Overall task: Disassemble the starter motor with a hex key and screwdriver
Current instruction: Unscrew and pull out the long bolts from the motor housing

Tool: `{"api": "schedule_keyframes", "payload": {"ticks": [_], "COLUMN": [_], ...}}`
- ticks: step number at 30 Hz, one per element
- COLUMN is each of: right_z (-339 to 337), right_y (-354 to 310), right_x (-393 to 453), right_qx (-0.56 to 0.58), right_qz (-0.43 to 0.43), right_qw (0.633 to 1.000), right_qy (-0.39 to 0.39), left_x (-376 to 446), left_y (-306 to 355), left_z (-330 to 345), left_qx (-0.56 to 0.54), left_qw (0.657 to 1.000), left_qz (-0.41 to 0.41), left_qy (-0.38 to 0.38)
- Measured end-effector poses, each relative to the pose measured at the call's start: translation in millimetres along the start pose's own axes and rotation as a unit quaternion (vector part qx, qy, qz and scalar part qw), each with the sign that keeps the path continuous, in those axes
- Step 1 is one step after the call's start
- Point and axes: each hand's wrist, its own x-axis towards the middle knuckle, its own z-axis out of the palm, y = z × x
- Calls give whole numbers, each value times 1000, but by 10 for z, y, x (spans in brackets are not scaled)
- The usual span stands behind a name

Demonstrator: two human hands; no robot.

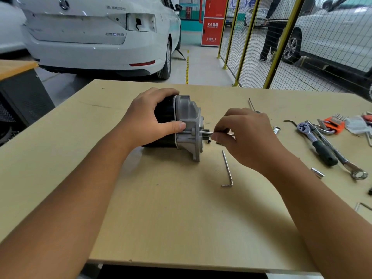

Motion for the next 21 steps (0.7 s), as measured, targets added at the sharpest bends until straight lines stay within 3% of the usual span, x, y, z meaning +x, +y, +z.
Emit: {"api": "schedule_keyframes", "payload": {"ticks": [13, 21], "right_z": [-15, 23], "right_y": [-51, -68], "right_x": [-10, -20], "right_qx": [31, -47], "right_qz": [0, -2], "right_qw": [998, 999], "right_qy": [-52, -25], "left_x": [-5, 6], "left_y": [-7, -25], "left_z": [-2, 8], "left_qx": [2, 4], "left_qw": [1000, 1000], "left_qz": [1, 2], "left_qy": [0, 3]}}
